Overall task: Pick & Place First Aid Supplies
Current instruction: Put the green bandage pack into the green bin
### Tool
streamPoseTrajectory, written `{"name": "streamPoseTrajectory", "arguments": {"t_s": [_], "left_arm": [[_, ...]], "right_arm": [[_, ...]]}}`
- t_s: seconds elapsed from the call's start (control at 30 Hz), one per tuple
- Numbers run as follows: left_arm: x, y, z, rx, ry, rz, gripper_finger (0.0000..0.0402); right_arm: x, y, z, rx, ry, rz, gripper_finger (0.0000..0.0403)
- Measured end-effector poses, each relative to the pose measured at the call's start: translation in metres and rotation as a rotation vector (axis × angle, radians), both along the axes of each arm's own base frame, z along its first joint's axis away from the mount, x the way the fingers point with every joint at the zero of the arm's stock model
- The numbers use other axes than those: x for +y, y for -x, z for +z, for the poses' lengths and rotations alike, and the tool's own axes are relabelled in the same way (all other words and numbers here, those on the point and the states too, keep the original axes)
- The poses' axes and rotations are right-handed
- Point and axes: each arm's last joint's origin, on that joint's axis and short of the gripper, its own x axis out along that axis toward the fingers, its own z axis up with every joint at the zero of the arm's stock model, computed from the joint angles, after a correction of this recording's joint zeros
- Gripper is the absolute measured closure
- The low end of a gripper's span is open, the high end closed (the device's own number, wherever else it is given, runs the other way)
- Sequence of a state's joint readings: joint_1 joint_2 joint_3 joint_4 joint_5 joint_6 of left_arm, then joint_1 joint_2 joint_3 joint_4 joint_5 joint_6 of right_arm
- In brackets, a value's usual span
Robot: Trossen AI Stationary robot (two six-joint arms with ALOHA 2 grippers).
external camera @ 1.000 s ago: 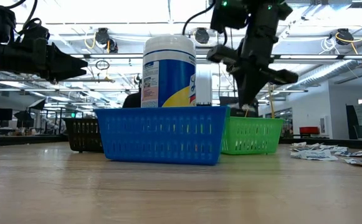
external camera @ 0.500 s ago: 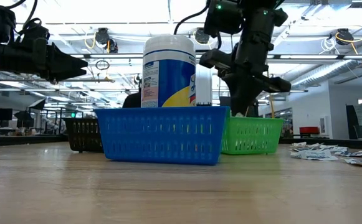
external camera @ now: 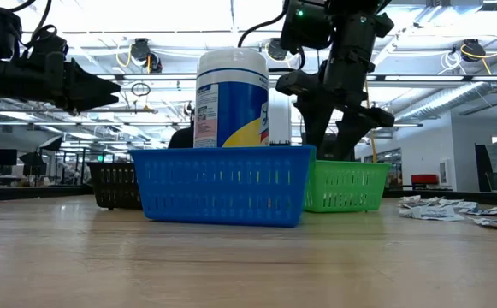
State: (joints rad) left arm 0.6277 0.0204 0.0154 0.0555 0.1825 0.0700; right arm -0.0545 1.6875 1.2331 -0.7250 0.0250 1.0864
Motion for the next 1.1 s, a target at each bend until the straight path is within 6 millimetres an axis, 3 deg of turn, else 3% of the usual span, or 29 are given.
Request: {"name": "streamPoseTrajectory", "arguments": {"t_s": [0.2,0.6,0.87,1.1], "left_arm": [[0.0,0.0,0.0,0.0,0.0,0.0,0.0004],[0.0,0.0,0.0,-0.001,0.0,0.0,0.0004],[0.0,0.0,0.0,0.0,0.0,0.0,0.0004],[0.0,0.0,0.0,0.0,0.0,0.0,0.0004]], "right_arm": [[-0.008,0.002,0.008,-0.031,0.028,0.15,0.016],[-0.025,0.014,0.015,-0.011,0.117,0.602,0.0171],[-0.051,0.02,0.014,0.014,0.122,0.561,0.0172],[-0.095,0.034,0.014,0.026,0.132,0.441,0.0174]]}}
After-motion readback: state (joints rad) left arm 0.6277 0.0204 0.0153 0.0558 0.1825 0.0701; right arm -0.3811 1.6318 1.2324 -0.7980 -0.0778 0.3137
